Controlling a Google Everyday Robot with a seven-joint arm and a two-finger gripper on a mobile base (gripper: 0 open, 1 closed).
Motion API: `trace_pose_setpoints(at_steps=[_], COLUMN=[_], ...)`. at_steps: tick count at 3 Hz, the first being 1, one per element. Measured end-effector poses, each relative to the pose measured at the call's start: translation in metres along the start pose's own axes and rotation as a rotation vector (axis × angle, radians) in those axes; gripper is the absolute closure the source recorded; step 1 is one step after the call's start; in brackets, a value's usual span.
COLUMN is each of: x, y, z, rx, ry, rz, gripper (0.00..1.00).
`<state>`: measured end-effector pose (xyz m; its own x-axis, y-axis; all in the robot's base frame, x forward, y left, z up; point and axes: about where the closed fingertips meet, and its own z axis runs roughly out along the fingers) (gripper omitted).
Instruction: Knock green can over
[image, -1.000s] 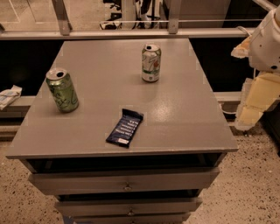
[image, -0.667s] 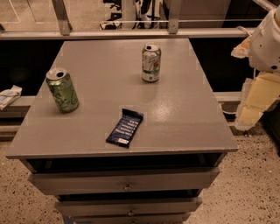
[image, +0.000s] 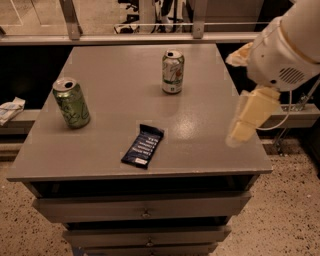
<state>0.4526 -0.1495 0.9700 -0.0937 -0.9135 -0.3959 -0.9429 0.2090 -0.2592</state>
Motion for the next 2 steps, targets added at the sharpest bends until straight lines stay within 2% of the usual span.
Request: trace_pose_setpoints(at_steps=[1,2], x=[-0.0716,-0.0717], y=[0.0142,0.0142], z=[0.0237,0.0237], rx=[-0.066,-0.066], ry=[-0.202,-0.202], rz=[-0.016,-0.016], gripper=[0.0,0.0])
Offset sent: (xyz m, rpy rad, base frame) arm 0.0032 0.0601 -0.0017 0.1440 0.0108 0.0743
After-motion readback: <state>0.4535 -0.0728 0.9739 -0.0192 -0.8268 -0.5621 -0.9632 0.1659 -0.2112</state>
